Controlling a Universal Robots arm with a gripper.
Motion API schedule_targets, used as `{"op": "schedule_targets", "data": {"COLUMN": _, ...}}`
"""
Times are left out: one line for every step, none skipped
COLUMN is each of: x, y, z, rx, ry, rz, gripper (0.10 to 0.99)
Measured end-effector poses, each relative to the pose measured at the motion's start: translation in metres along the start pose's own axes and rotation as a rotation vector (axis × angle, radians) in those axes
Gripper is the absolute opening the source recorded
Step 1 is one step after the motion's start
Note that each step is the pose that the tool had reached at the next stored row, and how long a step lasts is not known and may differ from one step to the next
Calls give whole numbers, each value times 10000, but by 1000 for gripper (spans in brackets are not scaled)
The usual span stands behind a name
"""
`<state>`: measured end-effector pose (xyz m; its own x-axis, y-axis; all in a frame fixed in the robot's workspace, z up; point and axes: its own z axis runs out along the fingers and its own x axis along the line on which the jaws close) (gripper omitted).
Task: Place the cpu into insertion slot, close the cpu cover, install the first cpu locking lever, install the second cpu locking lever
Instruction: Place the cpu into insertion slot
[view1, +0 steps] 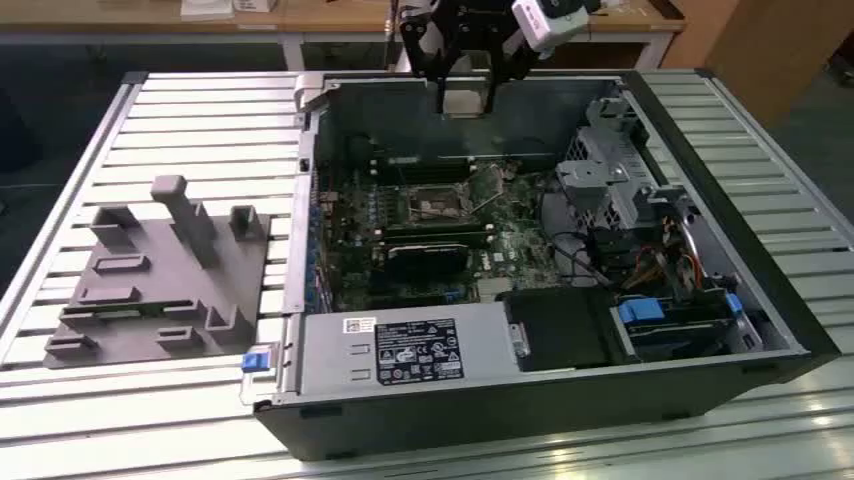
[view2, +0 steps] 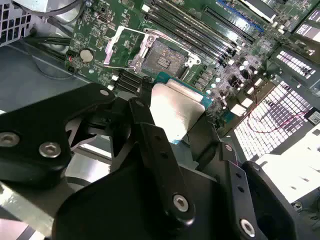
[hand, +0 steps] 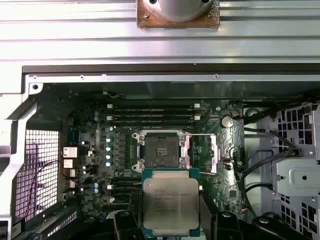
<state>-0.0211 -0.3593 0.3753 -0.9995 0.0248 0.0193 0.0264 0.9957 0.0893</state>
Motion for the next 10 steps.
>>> {"op": "schedule_targets", "data": {"x": 0, "y": 0, "z": 0, "rx": 0, "ry": 0, "rz": 0, "gripper": 541}}
{"op": "schedule_targets", "data": {"x": 0, "y": 0, "z": 0, "rx": 0, "ry": 0, "rz": 0, "gripper": 541}}
{"op": "schedule_targets", "data": {"x": 0, "y": 0, "z": 0, "rx": 0, "ry": 0, "rz": 0, "gripper": 541}}
{"op": "schedule_targets", "data": {"x": 0, "y": 0, "z": 0, "rx": 0, "ry": 0, "rz": 0, "gripper": 541}}
{"op": "schedule_targets", "data": {"x": 0, "y": 0, "z": 0, "rx": 0, "ry": -1, "rz": 0, "gripper": 541}}
{"op": "schedule_targets", "data": {"x": 0, "y": 0, "z": 0, "rx": 1, "ry": 0, "rz": 0, "gripper": 541}}
{"op": "schedule_targets", "data": {"x": 0, "y": 0, "z": 2, "rx": 1, "ry": 0, "rz": 0, "gripper": 541}}
{"op": "schedule_targets", "data": {"x": 0, "y": 0, "z": 6, "rx": 1, "ry": 0, "rz": 0, "gripper": 541}}
{"op": "schedule_targets", "data": {"x": 0, "y": -1, "z": 11, "rx": 1, "ry": 0, "rz": 0, "gripper": 541}}
{"op": "schedule_targets", "data": {"x": 0, "y": -1, "z": 16, "rx": 0, "ry": 0, "rz": 0, "gripper": 541}}
